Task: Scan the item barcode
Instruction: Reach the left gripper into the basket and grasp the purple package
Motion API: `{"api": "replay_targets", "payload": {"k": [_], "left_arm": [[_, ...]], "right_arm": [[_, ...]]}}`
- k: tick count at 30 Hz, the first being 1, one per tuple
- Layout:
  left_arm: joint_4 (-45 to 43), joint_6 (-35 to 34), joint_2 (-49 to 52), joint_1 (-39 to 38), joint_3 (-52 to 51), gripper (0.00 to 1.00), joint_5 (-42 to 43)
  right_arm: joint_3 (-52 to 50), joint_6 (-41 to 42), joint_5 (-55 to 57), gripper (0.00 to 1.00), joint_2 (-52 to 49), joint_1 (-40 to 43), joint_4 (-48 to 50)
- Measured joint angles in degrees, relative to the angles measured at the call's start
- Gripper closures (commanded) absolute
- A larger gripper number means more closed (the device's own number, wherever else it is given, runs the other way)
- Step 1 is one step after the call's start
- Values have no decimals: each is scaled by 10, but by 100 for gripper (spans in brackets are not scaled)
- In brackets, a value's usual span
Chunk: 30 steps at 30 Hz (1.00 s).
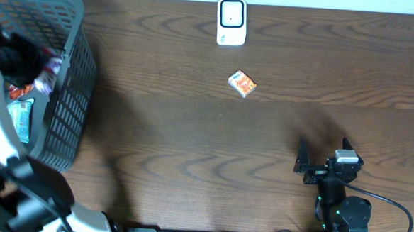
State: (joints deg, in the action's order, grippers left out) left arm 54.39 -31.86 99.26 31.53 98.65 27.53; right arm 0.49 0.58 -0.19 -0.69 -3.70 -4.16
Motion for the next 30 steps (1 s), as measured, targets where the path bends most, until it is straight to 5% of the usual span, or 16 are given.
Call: {"api": "replay_targets", "payload": {"k": [12,19,30], "left_arm": [[-228,-27,-141,3,-3,93,32],[-206,-1,-233,0,11,93,52],[-235,36,-193,-60,10,93,84]], "right_arm": [[0,0,0,1,0,0,0],[0,0,0,1,0,0,0],[0,0,0,1,0,0,0]]}}
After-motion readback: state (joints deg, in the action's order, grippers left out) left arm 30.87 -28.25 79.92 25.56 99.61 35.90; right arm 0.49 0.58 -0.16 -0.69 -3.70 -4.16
